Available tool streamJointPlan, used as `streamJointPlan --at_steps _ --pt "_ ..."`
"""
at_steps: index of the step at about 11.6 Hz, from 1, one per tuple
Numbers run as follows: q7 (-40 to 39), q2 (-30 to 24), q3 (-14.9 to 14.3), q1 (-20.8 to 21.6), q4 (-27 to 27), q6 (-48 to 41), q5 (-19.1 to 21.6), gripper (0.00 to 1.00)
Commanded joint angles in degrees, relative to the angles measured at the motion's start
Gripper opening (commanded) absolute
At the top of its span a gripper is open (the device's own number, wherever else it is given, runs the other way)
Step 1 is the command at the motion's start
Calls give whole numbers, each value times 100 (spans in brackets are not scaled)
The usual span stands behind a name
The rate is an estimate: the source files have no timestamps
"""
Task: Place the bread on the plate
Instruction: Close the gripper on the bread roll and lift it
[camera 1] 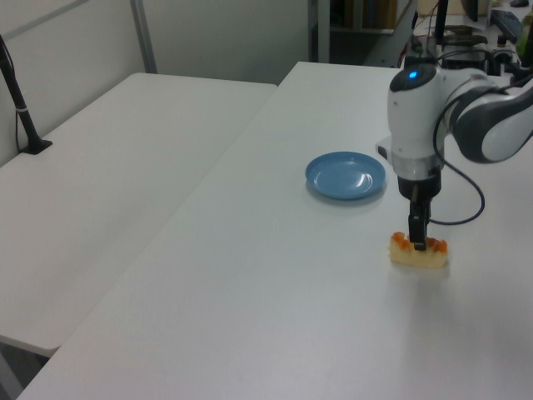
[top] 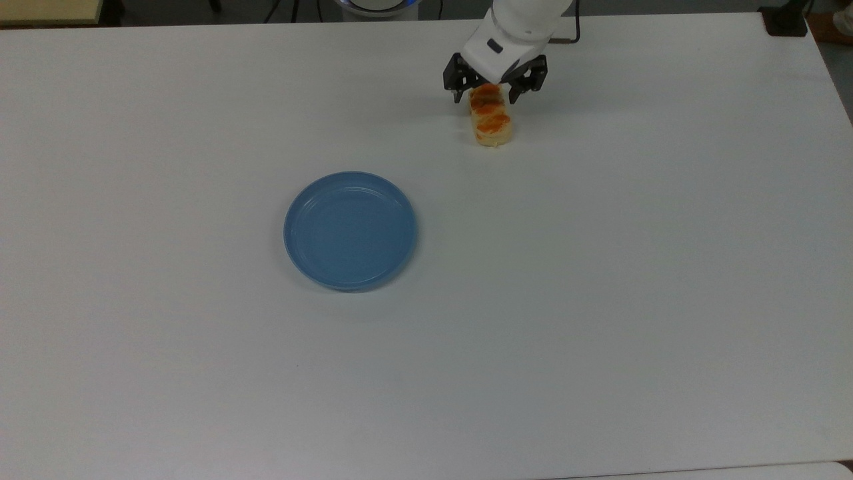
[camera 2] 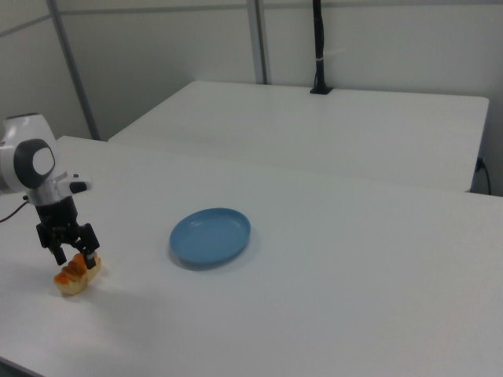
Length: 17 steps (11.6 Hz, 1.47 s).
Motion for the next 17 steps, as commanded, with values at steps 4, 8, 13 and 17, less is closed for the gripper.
streamJointPlan --at_steps 4,8,13,17 --pt "-27 153 -63 293 -37 204 -130 32" --pt "-780 -312 -299 214 715 -1398 -34 13" --pt "-2064 -279 -1099 -145 2599 -2997 310 16" --pt "-3006 730 -1724 -839 4082 -2847 266 18"
